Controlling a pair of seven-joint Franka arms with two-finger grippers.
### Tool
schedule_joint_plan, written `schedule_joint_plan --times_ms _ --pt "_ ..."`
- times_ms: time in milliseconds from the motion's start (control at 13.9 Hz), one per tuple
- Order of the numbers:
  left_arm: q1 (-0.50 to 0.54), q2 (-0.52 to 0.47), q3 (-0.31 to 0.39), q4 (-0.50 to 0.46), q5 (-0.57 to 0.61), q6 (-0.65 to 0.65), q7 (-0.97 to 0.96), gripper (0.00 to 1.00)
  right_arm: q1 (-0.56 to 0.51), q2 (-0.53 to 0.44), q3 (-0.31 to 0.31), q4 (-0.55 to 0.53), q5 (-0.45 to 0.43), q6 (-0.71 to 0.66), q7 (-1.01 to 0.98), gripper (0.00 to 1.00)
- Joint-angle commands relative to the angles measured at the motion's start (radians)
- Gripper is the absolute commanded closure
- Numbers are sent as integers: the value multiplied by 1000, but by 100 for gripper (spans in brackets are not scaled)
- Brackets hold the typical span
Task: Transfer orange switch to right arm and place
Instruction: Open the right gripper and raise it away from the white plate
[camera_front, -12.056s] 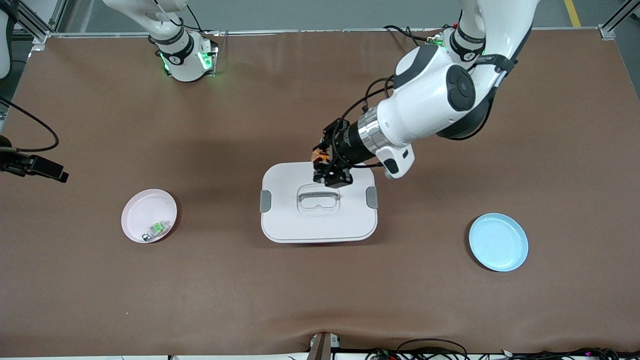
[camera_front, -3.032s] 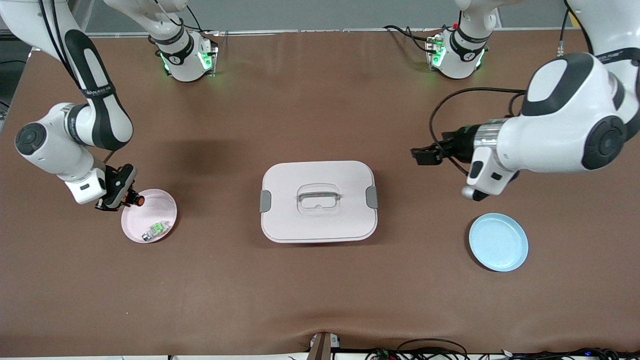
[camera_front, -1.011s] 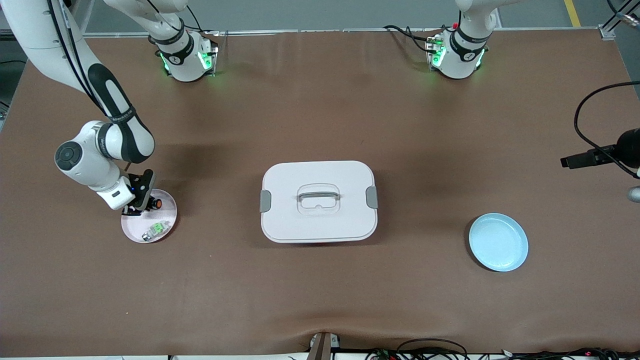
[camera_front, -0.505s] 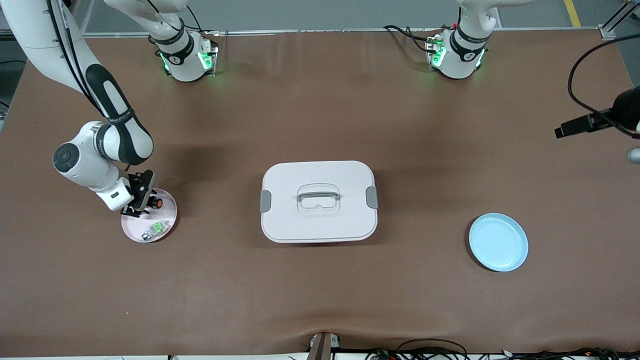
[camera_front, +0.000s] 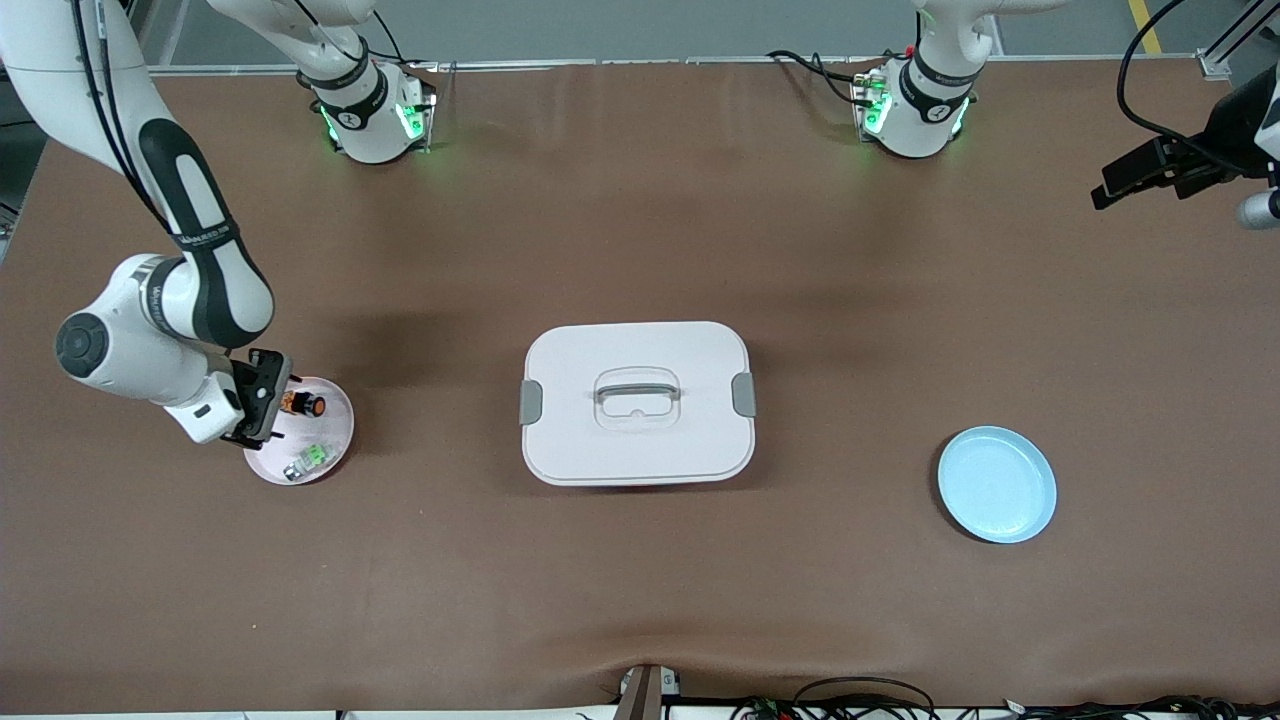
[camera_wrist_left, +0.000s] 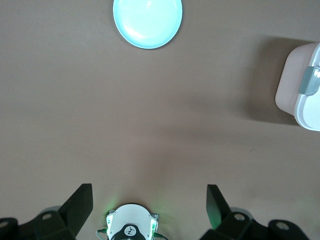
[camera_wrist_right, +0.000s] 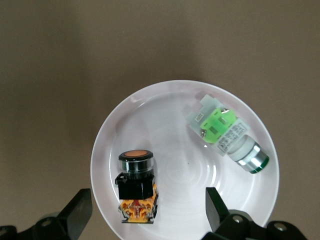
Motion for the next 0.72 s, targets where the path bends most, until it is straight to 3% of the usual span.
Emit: schedule_joint_plan --times_ms 0,217,361,505,650 --pt "17 -76 -12 -67 -1 50 10 0 -25 -12 12 47 8 -47 89 0" --pt "13 -117 -17 -107 6 58 16 0 -40 -10 12 89 8 -48 121 0" --pt "15 -130 -78 -133 69 82 14 0 -53 -12 10 113 10 -39 118 0" --pt "17 -114 -89 -125 63 110 10 0 -62 -10 10 197 7 -65 140 0" --pt "18 -66 -86 -81 61 130 8 0 -68 -3 9 306 -7 -216 245 0"
